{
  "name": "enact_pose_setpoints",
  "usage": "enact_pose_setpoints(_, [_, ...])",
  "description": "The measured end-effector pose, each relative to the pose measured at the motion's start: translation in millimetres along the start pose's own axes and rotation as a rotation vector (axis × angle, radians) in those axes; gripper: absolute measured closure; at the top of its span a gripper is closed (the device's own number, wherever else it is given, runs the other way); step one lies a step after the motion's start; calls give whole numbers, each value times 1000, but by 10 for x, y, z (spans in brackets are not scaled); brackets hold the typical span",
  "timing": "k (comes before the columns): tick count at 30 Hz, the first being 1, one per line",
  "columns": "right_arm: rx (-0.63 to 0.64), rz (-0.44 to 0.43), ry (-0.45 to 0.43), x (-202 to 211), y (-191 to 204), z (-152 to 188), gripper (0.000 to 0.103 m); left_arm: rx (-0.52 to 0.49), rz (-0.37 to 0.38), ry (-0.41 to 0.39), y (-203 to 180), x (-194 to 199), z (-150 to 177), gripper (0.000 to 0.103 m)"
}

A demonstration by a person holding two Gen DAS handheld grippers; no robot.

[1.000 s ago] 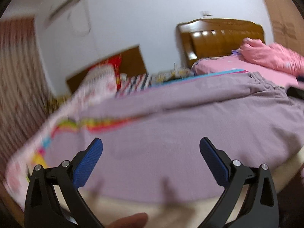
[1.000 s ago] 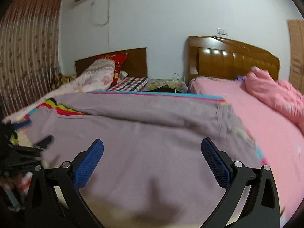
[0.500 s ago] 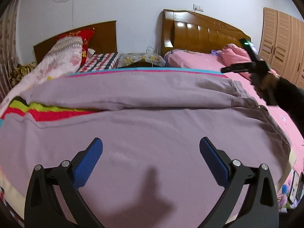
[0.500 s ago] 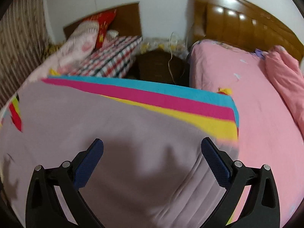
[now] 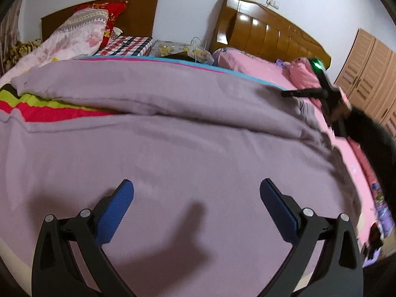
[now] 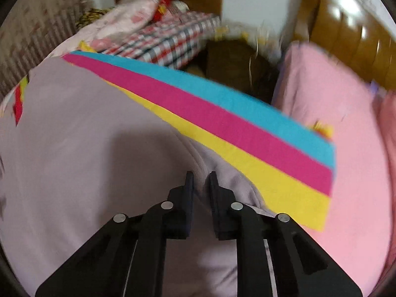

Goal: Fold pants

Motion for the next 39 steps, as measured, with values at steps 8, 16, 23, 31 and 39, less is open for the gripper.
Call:
enact_pose_setpoints(8, [60, 211, -294, 1670, 1378, 1112, 90, 263, 251, -30, 265, -174, -572, 1])
enact_pose_setpoints(16, [-65, 260, -265, 1832, 2007, 1761, 91, 380, 339, 64, 315, -620, -659, 2])
enact_pose_setpoints(23, [-128, 253, -296, 1831, 1934, 1606, 91, 368, 330, 89, 402, -825, -660, 79])
enact_pose_setpoints(31, [-428, -41, -211, 2007, 1943, 1871, 17, 322, 334, -4, 259, -584, -813, 95])
enact_pose_setpoints(39, [-857, -383, -67, 1712, 2049, 1809, 38, 388, 412, 4, 260, -566, -1126, 95])
Point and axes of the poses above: each gripper's, at about its wrist camera, not at the fingertips, and x roughly against the way its jaws point, y to its left, z to its underside, the point moved 1 cm from there along -x, roughly the way its jaws point, and after that the axes turned 12 degrees about z, right-handed, at the moved point
